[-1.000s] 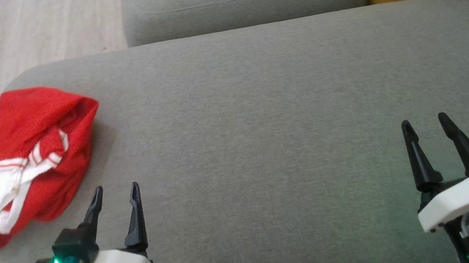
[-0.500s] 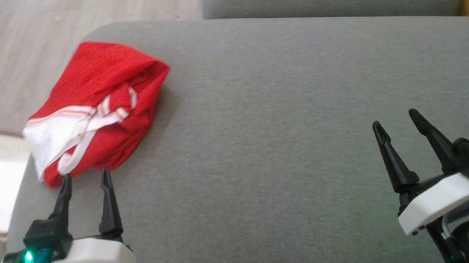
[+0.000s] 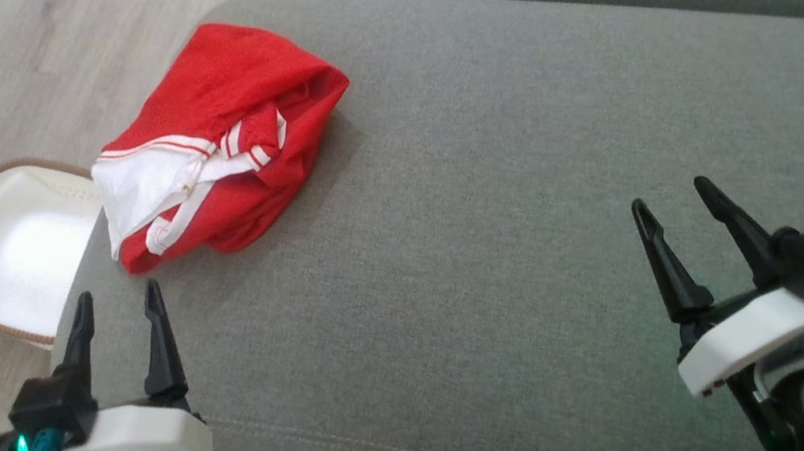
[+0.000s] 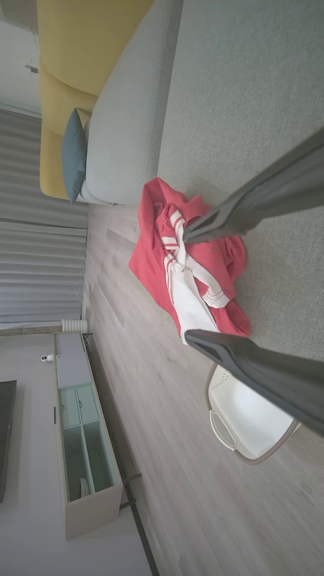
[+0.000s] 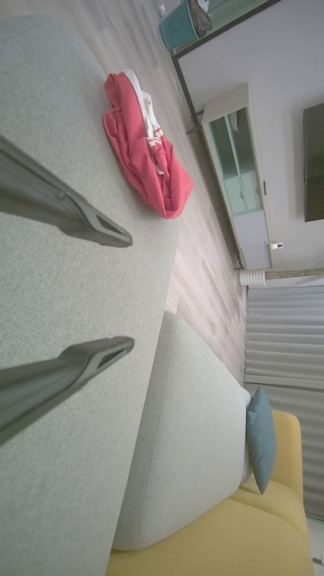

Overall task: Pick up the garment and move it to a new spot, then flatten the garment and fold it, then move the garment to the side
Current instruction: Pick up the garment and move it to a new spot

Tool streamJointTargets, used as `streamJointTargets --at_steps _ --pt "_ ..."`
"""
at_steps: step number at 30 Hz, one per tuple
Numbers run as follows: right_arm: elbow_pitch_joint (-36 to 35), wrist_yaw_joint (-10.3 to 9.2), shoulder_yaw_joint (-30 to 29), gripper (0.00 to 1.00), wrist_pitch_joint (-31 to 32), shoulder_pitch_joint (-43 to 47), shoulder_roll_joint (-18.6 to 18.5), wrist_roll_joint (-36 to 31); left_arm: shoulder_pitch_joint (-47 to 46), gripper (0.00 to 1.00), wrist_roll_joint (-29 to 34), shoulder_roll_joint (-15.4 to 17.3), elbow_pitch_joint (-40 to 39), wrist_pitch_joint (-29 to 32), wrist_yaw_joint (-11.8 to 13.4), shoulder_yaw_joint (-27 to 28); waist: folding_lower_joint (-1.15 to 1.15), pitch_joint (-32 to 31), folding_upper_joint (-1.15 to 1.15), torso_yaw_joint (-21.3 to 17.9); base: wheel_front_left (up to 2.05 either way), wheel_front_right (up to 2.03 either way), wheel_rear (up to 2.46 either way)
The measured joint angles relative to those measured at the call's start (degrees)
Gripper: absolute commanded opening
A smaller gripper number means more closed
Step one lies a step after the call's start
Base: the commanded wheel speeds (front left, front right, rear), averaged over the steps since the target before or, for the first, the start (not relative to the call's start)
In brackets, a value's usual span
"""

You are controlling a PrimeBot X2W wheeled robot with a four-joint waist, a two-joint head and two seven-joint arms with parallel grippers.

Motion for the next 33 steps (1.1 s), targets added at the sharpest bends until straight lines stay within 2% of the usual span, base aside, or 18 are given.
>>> streamJointTargets --at_steps 5,12,21,29,30,31,32,33 --pt "-2.04 0.0 0.15 1.0 1.59 -2.27 -0.86 -0.09 -2.09 1.0 -0.02 -0.07 0.09 0.0 -1.12 0.05 0.0 3.15 0.0 -0.51 0.0 0.0 0.0" --pt "-5.81 0.0 -0.27 1.0 4.74 -5.67 -3.74 -0.93 -16.33 1.0 -1.23 0.78 5.87 0.63 -3.93 -0.14 0.0 10.46 0.0 -1.87 0.0 0.0 0.0" --pt "-9.02 0.0 -0.66 1.0 6.59 -10.74 -5.9 -1.58 -35.76 1.0 -4.6 4.33 25.44 7.01 -7.17 -0.33 0.01 20.72 0.0 -4.26 0.0 0.0 0.0" --pt "-9.04 0.0 -0.6 1.0 7.01 -11.47 -6.3 -1.58 -44.21 1.0 -5.67 7.34 39.67 13.44 -8.18 -3.67 0.01 24.59 0.0 -7.11 0.0 0.0 0.0" --pt "-9.04 0.0 -0.7 1.0 7.0 -11.47 -6.28 -1.58 -44.96 0.92 -5.7 7.43 40.8 14.18 -8.18 -4.1 0.01 24.66 0.0 -7.27 0.0 0.0 0.0" --pt "-9.04 0.0 -0.82 1.0 7.0 -11.46 -6.27 -1.58 -45.49 0.44 -5.82 7.72 41.44 14.3 -8.2 -4.8 0.01 24.66 0.0 -7.34 0.0 0.0 0.0" --pt "-9.04 0.0 -0.96 1.0 6.98 -11.47 -6.25 -1.58 -45.96 0.0 -5.93 7.98 41.89 13.86 -8.5 -5.06 0.01 24.63 0.0 -7.35 0.0 0.0 0.0" --pt "-9.03 0.0 -1.01 1.0 6.89 -11.48 -6.17 -1.58 -46.36 0.0 -6.0 8.36 42.46 13.27 -8.6 -5.09 0.01 24.54 0.0 -7.37 0.0 0.0 0.0"
